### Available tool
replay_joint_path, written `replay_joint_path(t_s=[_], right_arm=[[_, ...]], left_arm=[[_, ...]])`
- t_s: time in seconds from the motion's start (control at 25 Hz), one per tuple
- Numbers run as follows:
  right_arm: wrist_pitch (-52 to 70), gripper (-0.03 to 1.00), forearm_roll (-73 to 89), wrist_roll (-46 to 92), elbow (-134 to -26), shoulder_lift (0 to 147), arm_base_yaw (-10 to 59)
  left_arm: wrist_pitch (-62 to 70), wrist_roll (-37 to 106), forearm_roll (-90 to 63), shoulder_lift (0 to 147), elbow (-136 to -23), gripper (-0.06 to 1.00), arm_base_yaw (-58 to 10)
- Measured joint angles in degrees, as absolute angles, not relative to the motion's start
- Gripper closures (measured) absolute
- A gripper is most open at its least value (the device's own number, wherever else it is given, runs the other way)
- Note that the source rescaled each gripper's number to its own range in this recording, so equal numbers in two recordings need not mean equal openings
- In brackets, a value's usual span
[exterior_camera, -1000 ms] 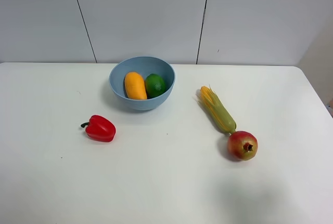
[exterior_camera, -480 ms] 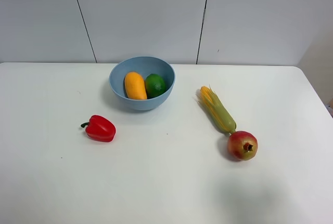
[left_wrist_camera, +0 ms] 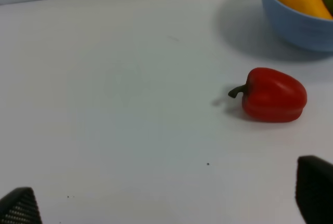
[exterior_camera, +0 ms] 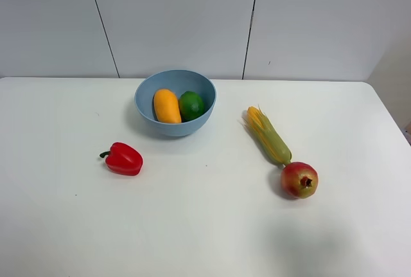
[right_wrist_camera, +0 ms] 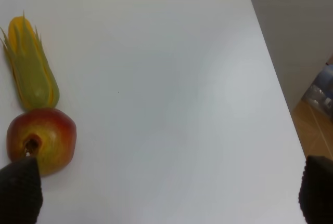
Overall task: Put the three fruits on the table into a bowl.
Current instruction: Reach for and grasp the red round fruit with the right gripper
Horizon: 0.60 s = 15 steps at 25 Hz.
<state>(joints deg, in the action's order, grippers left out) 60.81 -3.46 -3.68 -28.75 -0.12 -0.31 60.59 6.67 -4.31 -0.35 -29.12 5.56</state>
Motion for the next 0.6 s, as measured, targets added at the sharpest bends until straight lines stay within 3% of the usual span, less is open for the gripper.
replay_joint_path(t_s=[0.24, 0.6], right_arm=[[61.0, -0.03, -2.3, -3.7, -28.7, 2.2, -0.3], [60.8, -0.03, 8.2, -3.7, -30.2, 26.2, -0.3]], left_arm=[[60.6, 6.7, -4.3, -0.4, -29.1, -0.04, 5.6], [60.6, 6.7, -4.3, -0.4, -29.1, -0.04, 5.6]])
